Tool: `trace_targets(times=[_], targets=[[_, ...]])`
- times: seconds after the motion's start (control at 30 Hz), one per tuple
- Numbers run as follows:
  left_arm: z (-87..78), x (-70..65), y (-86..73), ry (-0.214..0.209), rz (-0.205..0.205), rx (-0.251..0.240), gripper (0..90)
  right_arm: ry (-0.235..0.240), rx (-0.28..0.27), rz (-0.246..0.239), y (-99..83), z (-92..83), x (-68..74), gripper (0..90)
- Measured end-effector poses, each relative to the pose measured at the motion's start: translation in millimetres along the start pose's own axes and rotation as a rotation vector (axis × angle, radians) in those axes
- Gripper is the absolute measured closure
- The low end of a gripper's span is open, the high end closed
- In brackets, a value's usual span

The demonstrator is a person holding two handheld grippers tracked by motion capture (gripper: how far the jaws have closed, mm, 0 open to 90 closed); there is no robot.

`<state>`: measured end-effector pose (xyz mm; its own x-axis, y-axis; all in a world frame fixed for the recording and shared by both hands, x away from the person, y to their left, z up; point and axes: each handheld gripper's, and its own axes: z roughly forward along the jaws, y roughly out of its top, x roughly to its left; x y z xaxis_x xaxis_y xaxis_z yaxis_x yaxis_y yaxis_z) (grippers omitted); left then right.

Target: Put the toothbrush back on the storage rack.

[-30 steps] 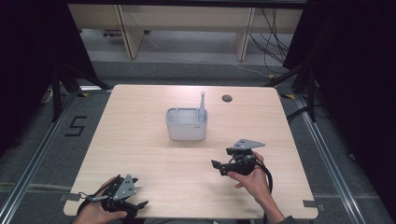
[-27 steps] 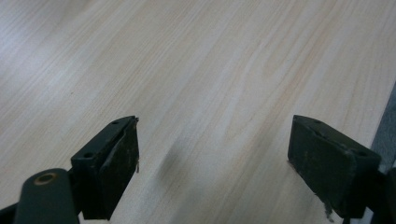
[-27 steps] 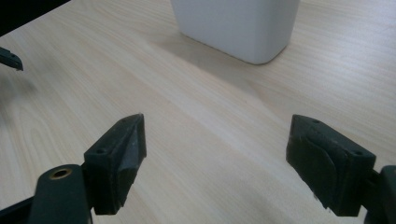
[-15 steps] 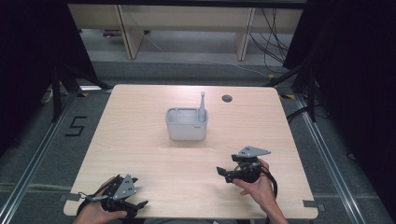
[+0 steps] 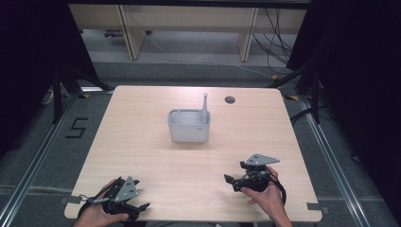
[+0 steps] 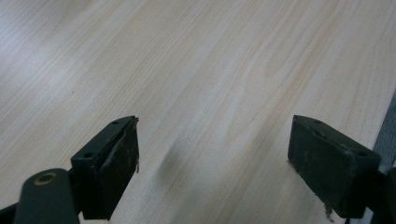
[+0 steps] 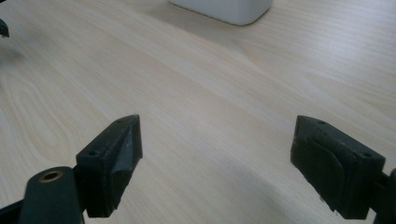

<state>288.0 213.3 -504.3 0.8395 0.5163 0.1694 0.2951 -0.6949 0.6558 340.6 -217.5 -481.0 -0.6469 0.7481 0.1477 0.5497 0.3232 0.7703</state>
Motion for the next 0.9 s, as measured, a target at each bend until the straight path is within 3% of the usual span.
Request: trace_targets(times=[0.07,0.13,0.2,0.27,0.3,0.33,0.43,0.47,0.53,0.7,0.9], targets=[[0.2,-0.5,-0.3,0.000,-0.014,0.000,16.2,-0.007,-0.002,-0.005,-1.9,-2.5,0.1,17.4],[-0.5,0.2,0.2,0.009,-0.002,0.010,16.2,0.001,0.009,0.019,-4.5,-5.2,1.6,17.4],[-0.7,1.1,0.3,0.010,0.007,0.015,16.2,-0.015,0.003,-0.014,-7.4,-6.8,0.0,17.1],[-0.6,0.8,0.3,0.008,0.002,0.012,16.2,-0.007,0.014,0.008,-9.8,-9.4,1.7,17.0],[-0.7,0.6,0.2,0.001,-0.002,0.007,16.3,-0.007,0.011,-0.015,-10.2,-10.1,0.1,17.0],[-0.7,0.6,0.2,0.001,-0.002,0.007,16.2,-0.005,0.010,0.012,-11.9,-10.7,2.2,17.0],[-0.9,0.7,0.2,0.004,0.002,0.009,16.2,-0.019,0.028,0.014,-15.6,-13.9,4.0,16.8],[-1.2,1.4,0.3,0.011,0.012,0.017,16.2,-0.022,0.035,-0.009,-16.4,-14.9,3.1,16.8],[-0.8,0.5,0.3,0.003,-0.002,0.005,16.2,-0.026,0.033,-0.008,-18.0,-14.8,3.7,16.8],[-0.9,1.0,0.3,-0.001,0.003,0.011,16.2,-0.028,0.088,-0.010,-24.3,-18.5,7.8,16.7],[-1.2,1.5,0.3,0.009,0.013,0.016,16.2,-0.039,0.098,-0.011,-29.1,-22.1,9.0,16.7]])
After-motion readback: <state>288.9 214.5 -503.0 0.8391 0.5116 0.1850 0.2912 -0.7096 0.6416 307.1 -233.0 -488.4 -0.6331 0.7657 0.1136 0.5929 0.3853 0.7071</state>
